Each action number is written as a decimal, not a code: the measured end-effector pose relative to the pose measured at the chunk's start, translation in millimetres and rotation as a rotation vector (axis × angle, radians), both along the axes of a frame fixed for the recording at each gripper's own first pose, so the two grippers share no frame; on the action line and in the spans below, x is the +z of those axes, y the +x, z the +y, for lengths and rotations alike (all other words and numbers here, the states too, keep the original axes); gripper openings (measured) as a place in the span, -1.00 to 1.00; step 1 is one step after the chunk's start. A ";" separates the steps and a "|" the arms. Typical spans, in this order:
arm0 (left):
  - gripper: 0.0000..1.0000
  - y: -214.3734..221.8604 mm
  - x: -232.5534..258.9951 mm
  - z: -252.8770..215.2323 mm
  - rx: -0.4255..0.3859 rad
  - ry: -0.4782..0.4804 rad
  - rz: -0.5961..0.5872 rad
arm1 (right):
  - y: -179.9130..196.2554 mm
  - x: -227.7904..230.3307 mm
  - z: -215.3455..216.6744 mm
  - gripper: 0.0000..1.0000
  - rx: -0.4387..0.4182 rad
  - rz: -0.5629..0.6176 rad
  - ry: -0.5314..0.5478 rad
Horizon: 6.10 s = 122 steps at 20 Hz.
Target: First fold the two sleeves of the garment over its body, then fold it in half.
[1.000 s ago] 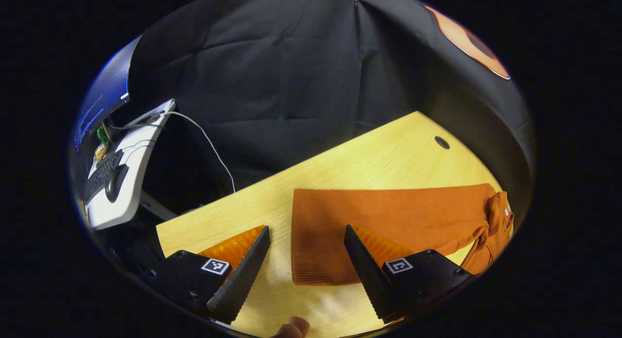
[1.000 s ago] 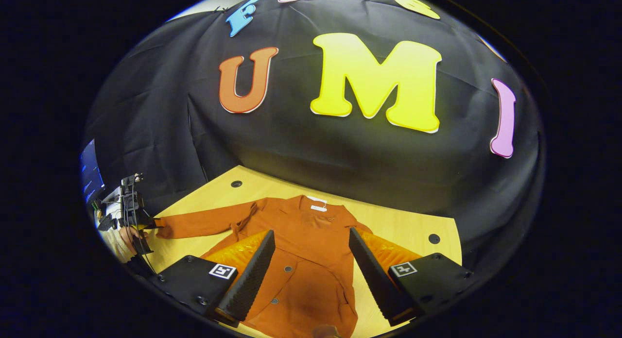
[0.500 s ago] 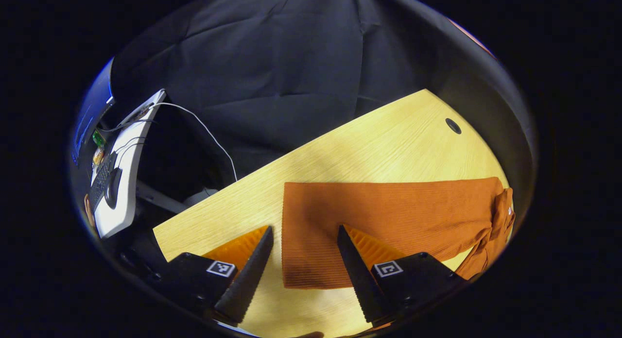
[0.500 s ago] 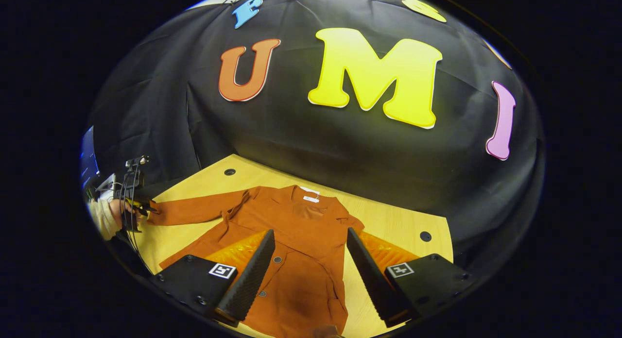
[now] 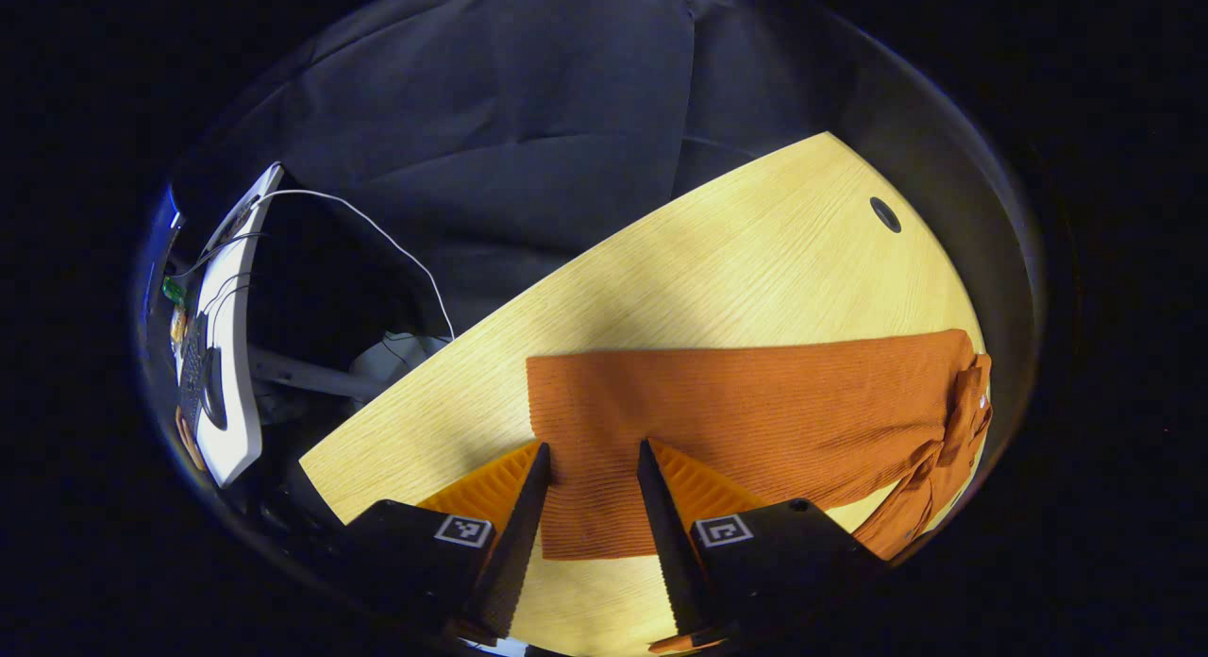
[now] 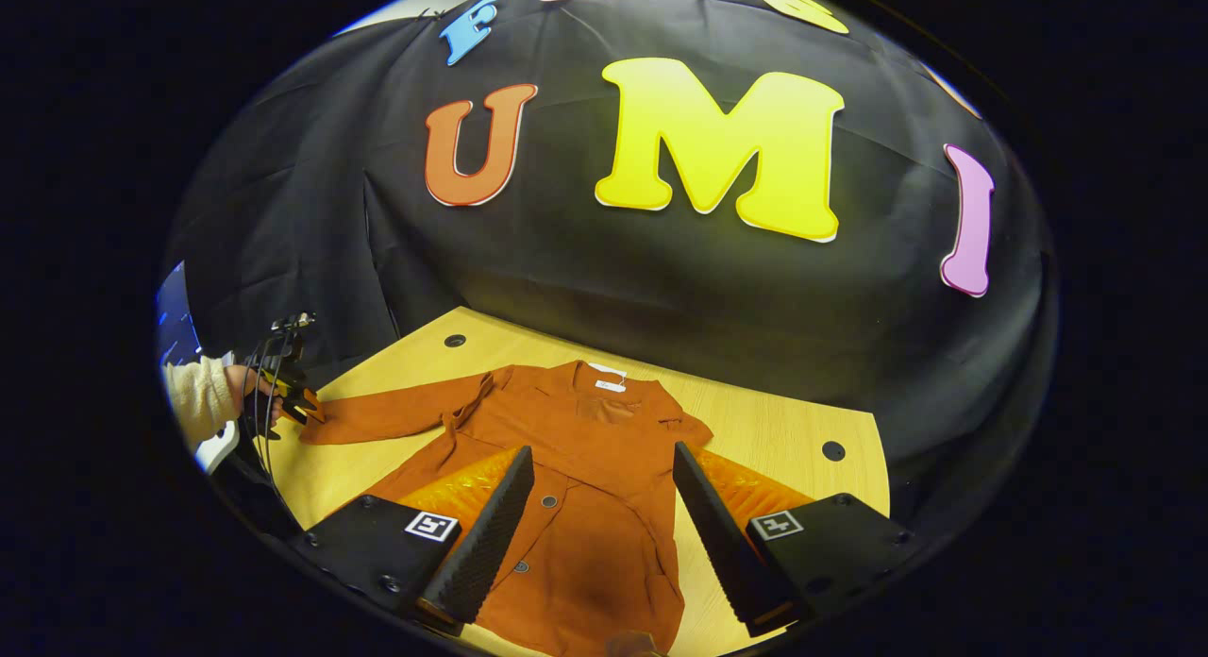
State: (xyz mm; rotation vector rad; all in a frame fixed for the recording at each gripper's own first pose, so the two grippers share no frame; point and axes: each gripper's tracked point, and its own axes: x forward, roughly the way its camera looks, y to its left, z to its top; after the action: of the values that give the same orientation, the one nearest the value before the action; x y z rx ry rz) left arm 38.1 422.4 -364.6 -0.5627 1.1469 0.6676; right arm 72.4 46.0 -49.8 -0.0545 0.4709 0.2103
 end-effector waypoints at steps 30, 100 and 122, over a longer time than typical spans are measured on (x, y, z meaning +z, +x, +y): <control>-0.94 145.6 185.2 -275.0 -0.632 -0.055 -0.186 | -72.0 -37.9 -161.8 0.93 -0.107 -0.018 0.103; 0.85 -81.4 66.4 -325.0 -0.771 -0.244 0.030 | -186.5 -266.8 -153.8 0.98 -0.044 0.855 0.248; -0.15 -104.7 64.7 -366.3 -0.814 -0.518 0.058 | -179.0 -268.1 -77.6 0.36 0.004 1.003 0.426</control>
State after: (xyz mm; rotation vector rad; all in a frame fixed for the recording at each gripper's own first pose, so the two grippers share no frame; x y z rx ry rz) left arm -66.6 56.1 -299.9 -0.4472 1.4729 -0.3265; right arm -106.6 -31.6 -317.8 0.4901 1.4124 0.3335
